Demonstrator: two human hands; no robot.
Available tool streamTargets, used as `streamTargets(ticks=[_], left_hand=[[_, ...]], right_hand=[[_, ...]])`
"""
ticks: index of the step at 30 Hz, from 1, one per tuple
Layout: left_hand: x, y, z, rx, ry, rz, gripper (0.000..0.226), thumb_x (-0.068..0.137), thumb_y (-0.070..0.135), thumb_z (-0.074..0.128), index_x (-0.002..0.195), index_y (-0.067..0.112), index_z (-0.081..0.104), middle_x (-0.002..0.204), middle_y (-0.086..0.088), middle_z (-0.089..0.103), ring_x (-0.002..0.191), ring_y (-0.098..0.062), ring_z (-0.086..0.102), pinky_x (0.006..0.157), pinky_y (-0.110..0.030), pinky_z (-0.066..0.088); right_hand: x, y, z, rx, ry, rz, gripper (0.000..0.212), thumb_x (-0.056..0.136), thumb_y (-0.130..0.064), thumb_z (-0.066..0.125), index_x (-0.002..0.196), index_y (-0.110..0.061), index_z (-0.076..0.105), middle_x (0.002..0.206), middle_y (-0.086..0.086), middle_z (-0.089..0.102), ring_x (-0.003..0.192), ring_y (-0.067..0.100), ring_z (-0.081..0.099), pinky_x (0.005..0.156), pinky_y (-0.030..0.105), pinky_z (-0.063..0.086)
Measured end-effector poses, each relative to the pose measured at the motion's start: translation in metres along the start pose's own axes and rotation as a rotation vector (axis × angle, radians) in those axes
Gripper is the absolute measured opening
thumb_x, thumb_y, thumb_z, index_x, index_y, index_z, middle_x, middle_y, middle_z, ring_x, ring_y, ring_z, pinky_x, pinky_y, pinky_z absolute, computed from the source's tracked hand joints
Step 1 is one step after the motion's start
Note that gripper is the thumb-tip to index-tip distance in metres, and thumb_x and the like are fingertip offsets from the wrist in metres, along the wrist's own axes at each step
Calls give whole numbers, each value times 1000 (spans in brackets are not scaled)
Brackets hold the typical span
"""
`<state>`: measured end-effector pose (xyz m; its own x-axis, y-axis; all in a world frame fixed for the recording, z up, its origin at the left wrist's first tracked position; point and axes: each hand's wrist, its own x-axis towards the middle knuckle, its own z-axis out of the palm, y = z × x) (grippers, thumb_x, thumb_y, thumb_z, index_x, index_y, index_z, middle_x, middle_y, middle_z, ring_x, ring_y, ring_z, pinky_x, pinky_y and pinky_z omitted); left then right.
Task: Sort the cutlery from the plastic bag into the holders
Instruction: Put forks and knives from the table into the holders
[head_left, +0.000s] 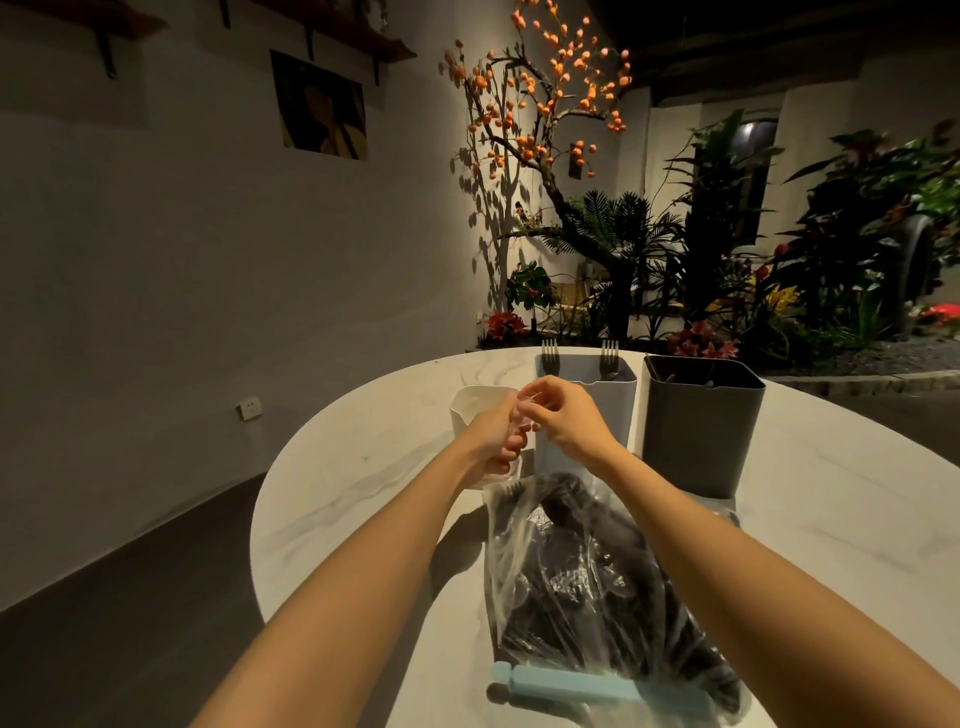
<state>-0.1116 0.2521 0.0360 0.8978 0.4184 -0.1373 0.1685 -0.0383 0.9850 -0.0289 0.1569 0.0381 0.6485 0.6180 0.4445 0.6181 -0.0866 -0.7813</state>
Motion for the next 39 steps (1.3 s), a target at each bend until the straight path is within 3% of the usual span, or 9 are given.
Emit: streamTargets(ticks=[3,7,10,13,20,26,29,34,39], left_hand=[[5,0,-1,58,189,173,48,105,42,23,84,10,53,54,0,42,46,-10,36,42,-18,31],[15,3,-12,181,522,415,41,105,23,28,83,8,60,69,-3,61,63,-15,57,59,-24,48],[25,1,-23,235,665,441,36,103,17,32,78,12,58,76,-2,60,74,-16,58,63,-24,46],[39,-6,-36,264,693,407,37,101,17,33,73,15,57,76,-1,60,83,-23,61,73,-34,51],[61,-10,-54,232,743,417,34,100,14,34,77,11,59,80,-6,63,77,-21,58,61,-25,43],[75,-14,-63,177,793,419,35,100,13,35,74,14,58,75,-2,61,74,-21,58,65,-28,47],[77,-15,-64,168,793,422,37,100,13,36,69,19,56,71,2,59,74,-21,59,69,-33,51],[73,-12,-62,205,730,424,33,101,15,35,78,12,59,79,-4,62,73,-17,55,69,-28,47],[60,-4,-53,301,691,441,32,100,17,36,80,14,62,73,5,59,74,-13,53,71,-31,46]], right_hand=[[6,-2,5,6,63,-29,4,91,-11,64,93,-8,65,84,9,71,69,16,65,61,17,50],[17,-10,9,-17,266,-76,8,93,-8,60,88,-13,62,83,6,67,64,15,63,55,14,47],[29,-13,15,-79,345,-113,7,94,-8,59,92,-12,65,86,6,67,69,19,65,65,32,56],[44,-14,23,-207,345,-142,10,92,-5,59,96,-9,66,90,6,67,80,24,63,72,43,56],[75,-15,46,-632,-4,-157,15,94,-6,54,101,-7,66,105,13,65,92,31,61,76,39,53],[92,-9,68,-758,-324,76,29,91,-1,60,119,-3,64,116,16,64,102,33,62,86,34,50],[92,-1,73,-734,-322,105,32,92,0,57,124,-1,59,121,18,61,106,33,60,85,31,47],[90,-3,71,-625,-206,80,30,93,3,54,120,-4,63,116,17,63,100,32,63,87,34,51],[81,-19,56,-529,-140,20,20,91,5,52,97,-3,69,95,17,69,85,32,67,81,44,57]])
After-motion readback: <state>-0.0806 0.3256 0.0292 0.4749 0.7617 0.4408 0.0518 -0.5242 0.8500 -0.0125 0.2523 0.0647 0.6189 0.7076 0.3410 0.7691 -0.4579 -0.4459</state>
